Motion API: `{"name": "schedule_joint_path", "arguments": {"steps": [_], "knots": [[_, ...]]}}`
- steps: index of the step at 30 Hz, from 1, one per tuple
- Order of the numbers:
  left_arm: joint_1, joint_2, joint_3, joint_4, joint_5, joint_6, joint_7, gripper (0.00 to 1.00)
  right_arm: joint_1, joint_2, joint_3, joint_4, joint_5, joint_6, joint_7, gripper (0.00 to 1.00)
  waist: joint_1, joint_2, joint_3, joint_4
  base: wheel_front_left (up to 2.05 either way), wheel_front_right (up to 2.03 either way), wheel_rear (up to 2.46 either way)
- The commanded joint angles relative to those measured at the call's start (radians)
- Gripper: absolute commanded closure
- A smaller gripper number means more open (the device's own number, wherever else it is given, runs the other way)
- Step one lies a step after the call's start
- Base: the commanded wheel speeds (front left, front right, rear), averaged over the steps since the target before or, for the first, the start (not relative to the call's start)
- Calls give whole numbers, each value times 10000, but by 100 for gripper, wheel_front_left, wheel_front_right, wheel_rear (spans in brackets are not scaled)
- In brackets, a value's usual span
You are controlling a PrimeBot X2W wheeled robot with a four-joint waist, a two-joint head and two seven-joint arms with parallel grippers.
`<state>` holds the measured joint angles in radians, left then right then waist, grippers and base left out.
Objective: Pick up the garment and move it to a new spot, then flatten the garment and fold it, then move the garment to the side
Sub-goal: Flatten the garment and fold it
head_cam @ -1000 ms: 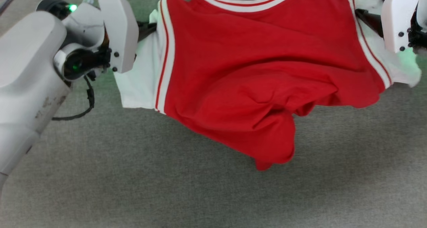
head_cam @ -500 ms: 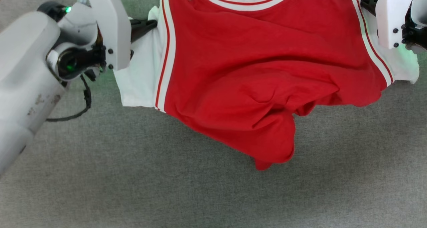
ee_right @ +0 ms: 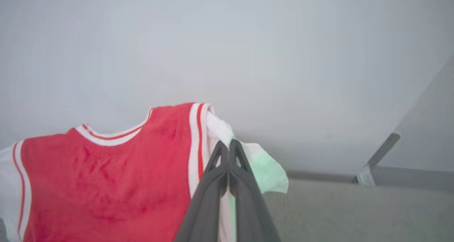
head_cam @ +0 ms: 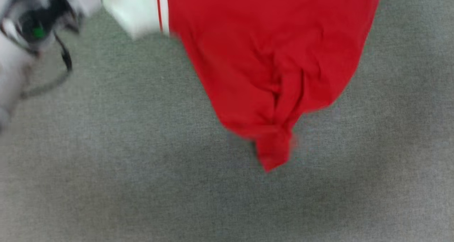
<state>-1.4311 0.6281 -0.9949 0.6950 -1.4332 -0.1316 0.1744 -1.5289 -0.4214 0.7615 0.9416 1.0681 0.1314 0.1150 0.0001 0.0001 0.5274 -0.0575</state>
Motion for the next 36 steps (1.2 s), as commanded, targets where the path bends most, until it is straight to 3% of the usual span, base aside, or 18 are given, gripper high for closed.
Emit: {"name": "schedule_joint_path", "arguments": {"steps": [1, 9, 14, 18, 25, 36], "knots": [[-350, -49, 133, 96, -9, 19, -117, 100, -343, 40, -150, 172, -63, -11, -270, 100, -1, -1, -57, 60, 0, 0, 0], [-3644, -1153, 1422, 2352, 335, 36, -2665, 100, -3546, 1079, -1607, 2766, -559, -13, -3475, 100, -1, -1, -304, 170, 0, 0, 0], [-4218, -1599, 1427, 2962, 507, 26, -3255, 100, -4111, 1473, -1851, 3227, -945, -12, -3779, 100, -1, -1, -669, 133, 0, 0, 0], [-3366, -1394, 1127, 2534, 288, 22, -2854, 100, -3431, 1668, -1589, 3111, -1130, -12, -3797, 100, -1, -1, -937, 84, 0, 0, 0], [163, -593, 455, -37, -590, 20, -2557, 100, -496, 1212, -460, 1190, -681, -12, -2633, 100, -1, -1, -1493, 97, 0, 0, 0], [5613, 695, -490, -3059, -1448, 19, -3686, 100, 5107, -1449, 524, -3601, 1045, -8, -191, 100, -1, -1, -2385, 77, 0, 0, 0]]}}
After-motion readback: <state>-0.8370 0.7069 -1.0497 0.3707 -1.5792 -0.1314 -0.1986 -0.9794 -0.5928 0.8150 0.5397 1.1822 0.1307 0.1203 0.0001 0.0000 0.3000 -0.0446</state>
